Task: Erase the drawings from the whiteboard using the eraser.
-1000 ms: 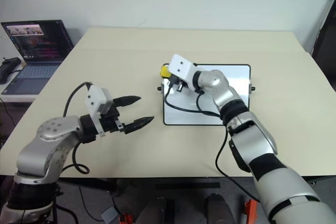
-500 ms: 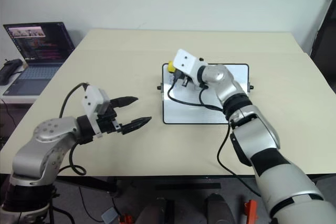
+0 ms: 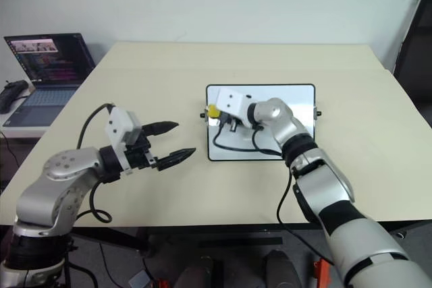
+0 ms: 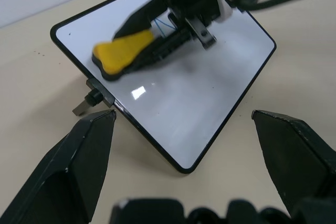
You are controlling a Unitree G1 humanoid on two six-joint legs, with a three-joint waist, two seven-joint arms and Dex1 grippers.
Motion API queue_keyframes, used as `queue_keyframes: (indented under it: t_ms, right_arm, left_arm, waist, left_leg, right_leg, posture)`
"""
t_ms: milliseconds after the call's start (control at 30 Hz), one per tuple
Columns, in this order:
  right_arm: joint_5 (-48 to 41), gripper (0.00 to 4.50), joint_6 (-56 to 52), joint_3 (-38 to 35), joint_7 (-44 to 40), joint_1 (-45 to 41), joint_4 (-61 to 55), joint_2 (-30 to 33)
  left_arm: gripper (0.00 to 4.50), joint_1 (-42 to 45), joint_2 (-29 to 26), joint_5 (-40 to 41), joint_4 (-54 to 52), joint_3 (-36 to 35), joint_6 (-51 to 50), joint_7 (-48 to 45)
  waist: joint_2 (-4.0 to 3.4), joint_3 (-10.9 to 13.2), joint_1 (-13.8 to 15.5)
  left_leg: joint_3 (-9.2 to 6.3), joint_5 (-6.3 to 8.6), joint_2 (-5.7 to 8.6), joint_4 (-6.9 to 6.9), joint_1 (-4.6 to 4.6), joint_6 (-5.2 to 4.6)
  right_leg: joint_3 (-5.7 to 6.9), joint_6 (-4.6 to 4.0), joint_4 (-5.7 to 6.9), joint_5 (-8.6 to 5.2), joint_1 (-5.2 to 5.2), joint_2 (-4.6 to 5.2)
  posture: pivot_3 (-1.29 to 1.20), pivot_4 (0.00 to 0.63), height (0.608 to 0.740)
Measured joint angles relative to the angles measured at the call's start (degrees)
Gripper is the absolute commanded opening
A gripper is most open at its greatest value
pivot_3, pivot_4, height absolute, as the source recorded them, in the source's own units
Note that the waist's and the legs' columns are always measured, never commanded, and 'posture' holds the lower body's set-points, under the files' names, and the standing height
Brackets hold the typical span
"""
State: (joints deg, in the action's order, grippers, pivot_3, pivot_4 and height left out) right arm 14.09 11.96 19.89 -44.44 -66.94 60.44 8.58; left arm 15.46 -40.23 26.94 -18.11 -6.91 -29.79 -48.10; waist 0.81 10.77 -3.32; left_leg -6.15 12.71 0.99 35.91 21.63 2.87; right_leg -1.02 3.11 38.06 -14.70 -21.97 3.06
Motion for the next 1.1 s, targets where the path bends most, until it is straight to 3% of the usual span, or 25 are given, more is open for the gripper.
queue_keyframes:
  t_ms: [367, 567, 667, 800, 933, 1100]
  right_arm:
    - [-0.83, 1.07, -2.53, 0.37, -7.81, 5.69, -6.74, 0.62]
    - [-8.56, 1.07, -9.99, -4.64, -13.77, 11.32, -24.55, 6.63]
    - [-18.41, 1.07, -22.45, -9.5, -19.44, 14.83, -45.62, 13.99]
    - [-30.03, 1.07, -36.48, -19.56, -26.08, 21.4, -67.06, 30.64]
    - [-31.05, 1.07, -39.25, -23.34, -26.65, 29.98, -69.66, 39.97]
    - [-30.47, 1.07, -37.21, -27.45, -25.27, 36.9, -66.77, 45.77]
  left_arm:
    - [4.5, 0.54, -0.01, 0.08, 0.2, 0.05, -0.02, -0.35]
    - [4.5, 2.71, 0.04, 1.68, 1.42, -0.23, 0.01, -1.53]
    - [4.5, 4.44, -0.42, 2.81, 2.55, -0.37, 0.06, -3.42]
    - [4.5, 5.05, -2.99, 2.84, 4.72, -1.65, 0.93, -5.36]
    - [4.5, 4.82, -3.3, 2.05, 6.26, -1.69, 1.83, -6.11]
    - [4.5, 4.92, -3.59, 2.06, 6.51, -1.77, 2.11, -6.75]
  waist:
    - [0.01, 0.0, 0.17]
    - [-0.02, 0.08, 0.47]
    - [-0.03, 0.08, 0.67]
    - [-0.01, 0.08, 1.59]
    - [0.04, 0.11, 1.44]
    - [0.06, 0.13, 1.34]
  left_leg:
    - [-0.02, -0.02, -0.09, -0.08, -0.58, -0.02]
    - [-0.04, -0.03, -0.1, -0.05, 0.76, 0.02]
    - [-0.07, -0.03, -0.11, -0.05, 1.5, 0.04]
    - [-0.04, 0.27, -0.08, -0.1, 1.54, 0.33]
    - [0.16, 0.36, -0.03, -0.04, 1.52, 0.31]
    - [0.25, 0.35, -0.11, -0.02, 1.39, 0.3]
  right_leg:
    - [0.03, -0.34, -0.06, -0.24, 0.59, -0.04]
    - [0.07, -0.25, -0.04, 0.17, -0.65, -0.04]
    - [0.13, -0.24, -0.06, 0.17, -1.39, -0.02]
    - [0.19, -0.12, -0.33, -0.16, -1.28, 0.05]
    - [0.04, -0.05, -0.37, -0.2, -1.25, 0.11]
    - [0.0, -0.07, -0.22, -0.21, -1.24, 0.04]
  posture:
    - [0.0, 0.15, 0.74]
    - [0.0, 0.15, 0.74]
    - [0.0, 0.15, 0.74]
    - [0.0, 0.15, 0.74]
    - [0.0, 0.15, 0.74]
    - [0.0, 0.15, 0.74]
